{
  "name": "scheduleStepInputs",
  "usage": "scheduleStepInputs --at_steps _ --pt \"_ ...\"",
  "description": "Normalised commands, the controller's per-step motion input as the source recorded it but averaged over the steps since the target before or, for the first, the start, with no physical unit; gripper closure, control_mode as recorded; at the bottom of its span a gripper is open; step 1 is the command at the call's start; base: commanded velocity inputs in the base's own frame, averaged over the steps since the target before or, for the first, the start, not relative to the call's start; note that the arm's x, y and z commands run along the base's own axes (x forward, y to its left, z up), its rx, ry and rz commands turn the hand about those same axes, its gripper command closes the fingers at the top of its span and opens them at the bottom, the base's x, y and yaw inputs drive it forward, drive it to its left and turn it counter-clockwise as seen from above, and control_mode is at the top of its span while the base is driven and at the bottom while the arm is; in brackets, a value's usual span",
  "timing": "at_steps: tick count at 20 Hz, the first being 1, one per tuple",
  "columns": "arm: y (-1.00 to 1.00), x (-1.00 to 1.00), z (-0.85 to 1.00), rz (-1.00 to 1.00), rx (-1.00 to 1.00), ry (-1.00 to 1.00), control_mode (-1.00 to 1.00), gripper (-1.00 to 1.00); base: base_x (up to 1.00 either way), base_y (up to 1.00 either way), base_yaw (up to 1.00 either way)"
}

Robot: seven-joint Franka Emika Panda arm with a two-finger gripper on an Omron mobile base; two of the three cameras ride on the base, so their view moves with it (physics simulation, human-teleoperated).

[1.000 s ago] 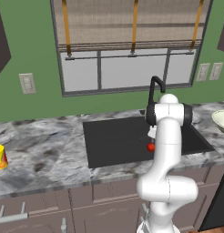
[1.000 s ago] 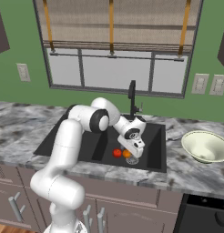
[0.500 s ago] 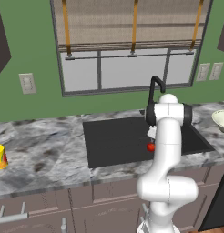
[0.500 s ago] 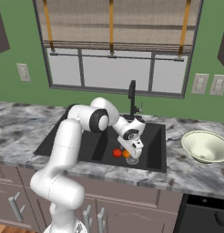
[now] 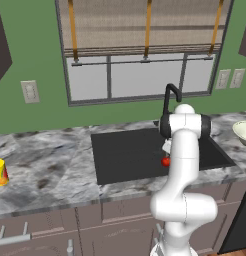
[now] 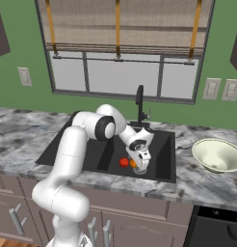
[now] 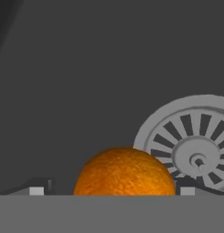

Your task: Remove the tangerine and tomato from the sink. Then move the bowl and cup from the counter to the sink for washing.

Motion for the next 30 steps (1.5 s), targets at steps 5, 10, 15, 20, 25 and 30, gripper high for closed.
scheduleStepInputs --at_steps 5,10,15,20,25,30 --pt "0.00 0.00 -0.14 -0.05 0.00 0.00 -1.00 -1.00 0.00 0.00 0.00" --pt "-0.02 0.03 -0.07 -0.01 0.00 0.00 -1.00 -1.00 0.00 0.00 0.00" --pt "-0.04 0.01 -0.08 0.00 0.00 0.00 -1.00 -1.00 0.00 0.00 0.00" --pt "-0.02 -0.02 -0.16 0.00 -0.01 0.00 -1.00 1.00 0.00 0.00 0.00" --pt "0.00 -0.09 -0.18 0.00 -0.03 0.02 -1.00 1.00 0.00 0.00 0.00" --pt "0.00 -0.10 -0.07 0.00 -0.04 0.00 -1.00 1.00 0.00 0.00 0.00"
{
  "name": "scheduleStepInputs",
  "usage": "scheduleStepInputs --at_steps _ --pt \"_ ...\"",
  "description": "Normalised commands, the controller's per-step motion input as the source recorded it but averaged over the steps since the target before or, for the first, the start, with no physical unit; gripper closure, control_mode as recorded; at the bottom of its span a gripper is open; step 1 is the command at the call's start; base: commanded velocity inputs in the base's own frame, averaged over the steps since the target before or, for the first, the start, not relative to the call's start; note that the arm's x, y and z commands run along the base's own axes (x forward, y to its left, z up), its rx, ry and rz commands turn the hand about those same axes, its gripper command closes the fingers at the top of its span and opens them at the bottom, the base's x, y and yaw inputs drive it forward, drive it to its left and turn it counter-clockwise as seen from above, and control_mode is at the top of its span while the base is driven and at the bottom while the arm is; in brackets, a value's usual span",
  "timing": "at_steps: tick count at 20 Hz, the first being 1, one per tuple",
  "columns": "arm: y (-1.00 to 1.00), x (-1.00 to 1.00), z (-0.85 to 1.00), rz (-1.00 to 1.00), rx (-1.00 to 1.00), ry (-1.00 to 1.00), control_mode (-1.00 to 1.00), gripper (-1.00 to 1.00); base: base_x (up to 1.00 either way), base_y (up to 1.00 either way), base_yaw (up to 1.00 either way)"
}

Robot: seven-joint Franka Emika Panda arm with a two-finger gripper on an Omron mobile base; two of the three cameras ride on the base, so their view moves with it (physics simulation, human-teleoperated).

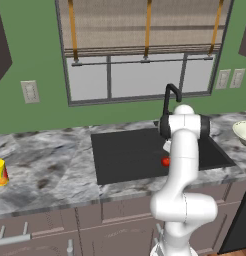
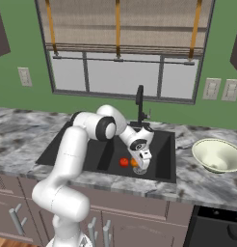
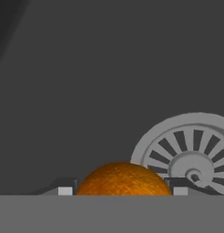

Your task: Remove the tangerine and tomato from the sink. Then move the bowl and cup from the counter to the sink for washing.

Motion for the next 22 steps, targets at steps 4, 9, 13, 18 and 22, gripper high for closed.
scheduleStepInputs --at_steps 4,9,13,18,22 --pt "0.00 -0.18 0.18 0.00 0.00 -0.09 -1.00 1.00 0.00 0.00 0.00" --pt "0.00 -0.25 0.38 -0.01 0.00 -0.10 -1.00 1.00 0.00 0.00 0.00" --pt "0.00 -0.16 0.44 -0.01 0.00 0.00 -1.00 1.00 0.00 0.00 0.00" --pt "0.02 -0.18 0.46 0.00 0.00 -0.03 -1.00 1.00 0.00 0.00 0.00" --pt "0.01 -0.13 0.50 0.00 0.00 -0.02 -1.00 1.00 0.00 0.00 0.00"
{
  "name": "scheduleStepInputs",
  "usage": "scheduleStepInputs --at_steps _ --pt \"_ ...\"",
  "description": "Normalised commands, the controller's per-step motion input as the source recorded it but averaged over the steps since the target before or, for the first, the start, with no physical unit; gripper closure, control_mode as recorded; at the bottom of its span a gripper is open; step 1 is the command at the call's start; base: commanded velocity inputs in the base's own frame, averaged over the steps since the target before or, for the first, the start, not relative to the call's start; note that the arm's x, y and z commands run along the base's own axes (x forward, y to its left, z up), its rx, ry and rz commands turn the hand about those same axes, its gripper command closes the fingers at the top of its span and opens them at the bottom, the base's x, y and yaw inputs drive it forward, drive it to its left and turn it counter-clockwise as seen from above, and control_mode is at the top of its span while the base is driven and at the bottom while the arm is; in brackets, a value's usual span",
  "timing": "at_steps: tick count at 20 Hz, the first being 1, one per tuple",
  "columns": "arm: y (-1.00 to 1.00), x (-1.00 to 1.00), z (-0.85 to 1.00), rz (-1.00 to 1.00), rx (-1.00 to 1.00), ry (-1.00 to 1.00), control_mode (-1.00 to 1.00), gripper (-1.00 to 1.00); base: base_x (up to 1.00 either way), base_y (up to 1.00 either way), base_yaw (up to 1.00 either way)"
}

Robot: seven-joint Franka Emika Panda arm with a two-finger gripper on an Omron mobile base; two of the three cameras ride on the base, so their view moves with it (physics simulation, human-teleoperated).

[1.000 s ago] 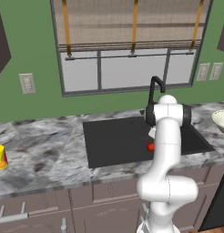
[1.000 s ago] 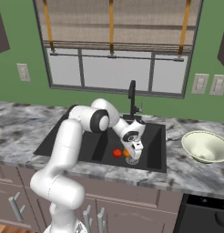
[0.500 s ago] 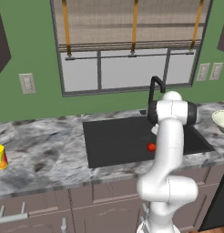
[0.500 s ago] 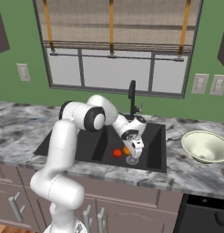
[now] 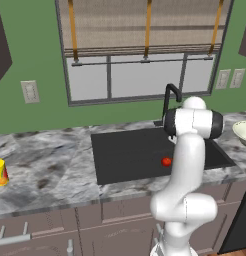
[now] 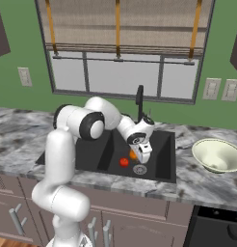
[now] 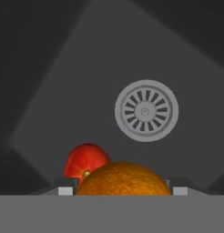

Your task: Remove the tangerine and tomato from the sink. Then move the bowl and cup from the counter to the sink for washing.

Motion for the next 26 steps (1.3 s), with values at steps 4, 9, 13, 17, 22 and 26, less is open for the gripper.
scheduleStepInputs --at_steps 4,9,13,17,22,26 --pt "0.00 -0.29 0.47 0.00 0.00 -0.02 -1.00 1.00 0.00 0.00 0.00" --pt "0.09 -0.34 0.45 0.00 -0.01 0.00 -1.00 1.00 0.00 0.00 0.00" --pt "0.06 -0.37 0.49 0.00 0.00 0.00 -1.00 1.00 0.00 0.00 0.00" --pt "0.10 -0.38 0.51 0.01 0.00 0.00 -1.00 1.00 0.00 0.00 0.00" --pt "0.09 -0.46 0.44 0.02 -0.01 0.00 -1.00 1.00 0.00 0.00 0.00" --pt "0.11 -0.55 0.37 0.02 -0.04 -0.01 -1.00 1.00 0.00 0.00 0.00"
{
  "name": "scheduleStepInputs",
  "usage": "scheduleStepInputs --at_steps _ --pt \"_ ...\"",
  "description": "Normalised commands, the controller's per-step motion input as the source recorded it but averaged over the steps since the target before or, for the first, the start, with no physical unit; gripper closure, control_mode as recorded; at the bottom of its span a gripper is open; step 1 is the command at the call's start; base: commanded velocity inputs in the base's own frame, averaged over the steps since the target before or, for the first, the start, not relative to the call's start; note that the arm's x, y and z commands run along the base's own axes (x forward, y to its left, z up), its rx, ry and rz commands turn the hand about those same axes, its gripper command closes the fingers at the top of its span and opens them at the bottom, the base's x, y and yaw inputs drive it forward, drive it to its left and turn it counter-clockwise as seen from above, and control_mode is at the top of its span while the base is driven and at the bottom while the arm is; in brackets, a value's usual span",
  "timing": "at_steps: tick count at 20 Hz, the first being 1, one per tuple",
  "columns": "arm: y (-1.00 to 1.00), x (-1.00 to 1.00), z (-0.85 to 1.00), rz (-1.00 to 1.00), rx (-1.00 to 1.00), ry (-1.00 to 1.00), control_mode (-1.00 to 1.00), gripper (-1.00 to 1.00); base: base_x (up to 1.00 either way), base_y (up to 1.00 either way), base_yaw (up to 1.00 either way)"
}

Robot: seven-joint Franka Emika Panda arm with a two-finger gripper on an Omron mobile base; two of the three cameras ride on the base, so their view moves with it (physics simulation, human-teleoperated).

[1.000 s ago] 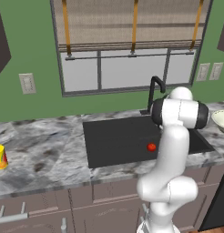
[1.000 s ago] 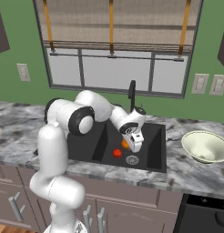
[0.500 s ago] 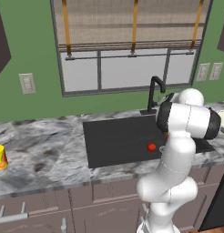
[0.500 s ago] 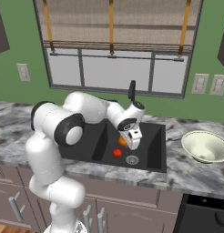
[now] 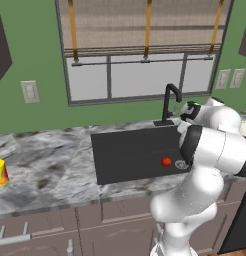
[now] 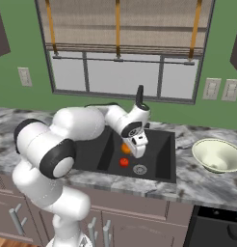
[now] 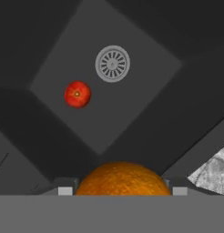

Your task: Remove the tangerine and tomato from the sink. Then move the bowl and cup from the counter to the sink for washing.

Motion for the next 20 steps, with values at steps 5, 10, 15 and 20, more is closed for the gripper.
scheduleStepInputs --at_steps 5,10,15,20 --pt "0.17 -0.54 0.33 0.00 -0.04 -0.05 -1.00 1.00 0.00 0.00 0.00" --pt "0.35 -0.39 0.33 0.04 -0.01 -0.08 -1.00 1.00 0.00 0.00 0.00" --pt "0.47 -0.27 0.24 0.07 -0.03 -0.10 -1.00 1.00 0.00 0.00 0.00" --pt "0.56 -0.13 0.25 0.13 -0.08 -0.05 -1.00 1.00 0.00 0.00 0.00"
